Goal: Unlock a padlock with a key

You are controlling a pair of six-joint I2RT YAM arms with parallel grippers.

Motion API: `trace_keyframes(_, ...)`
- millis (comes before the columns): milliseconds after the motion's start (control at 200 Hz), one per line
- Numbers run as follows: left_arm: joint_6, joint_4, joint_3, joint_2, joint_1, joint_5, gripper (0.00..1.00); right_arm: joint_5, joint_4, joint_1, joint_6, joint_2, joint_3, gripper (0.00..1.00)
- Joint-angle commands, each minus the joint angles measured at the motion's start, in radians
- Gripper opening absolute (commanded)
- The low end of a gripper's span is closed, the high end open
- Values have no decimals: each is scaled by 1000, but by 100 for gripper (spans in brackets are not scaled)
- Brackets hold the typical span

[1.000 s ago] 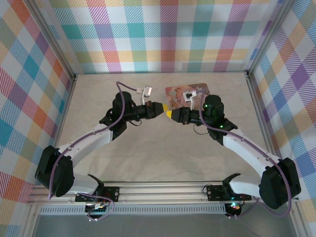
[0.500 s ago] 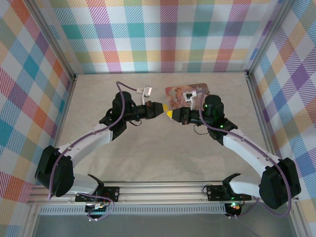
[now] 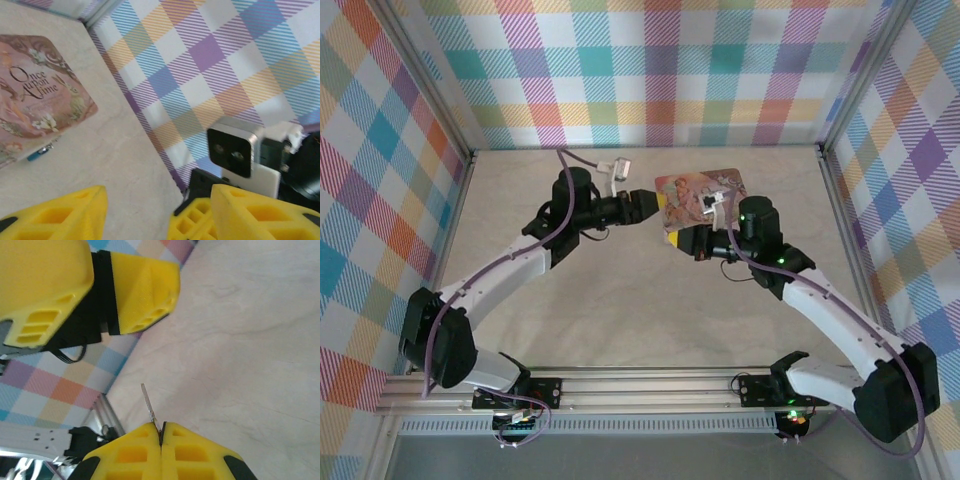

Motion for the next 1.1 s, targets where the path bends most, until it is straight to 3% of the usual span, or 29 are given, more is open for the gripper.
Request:
trace_keyframes(0,132,-152,73,56,3,-99,60,191,-219,-19,-91,-43,58,2)
trace_keyframes(175,254,-319,219,205,-27,-188,63,543,-481,-24,-108,-61,128,2)
trace_keyframes(360,335,-510,433,398,-73,-244,63,734,-588,-44,-74,-92,124,3)
trace_keyframes(740,463,-809,825,726,-147,-340,61,765,-620,-59,-63,-100,111,3)
trace_keyframes(1095,527,-934,909,802,-161,-399,61,750,-614,-62,-62,-77,120,3)
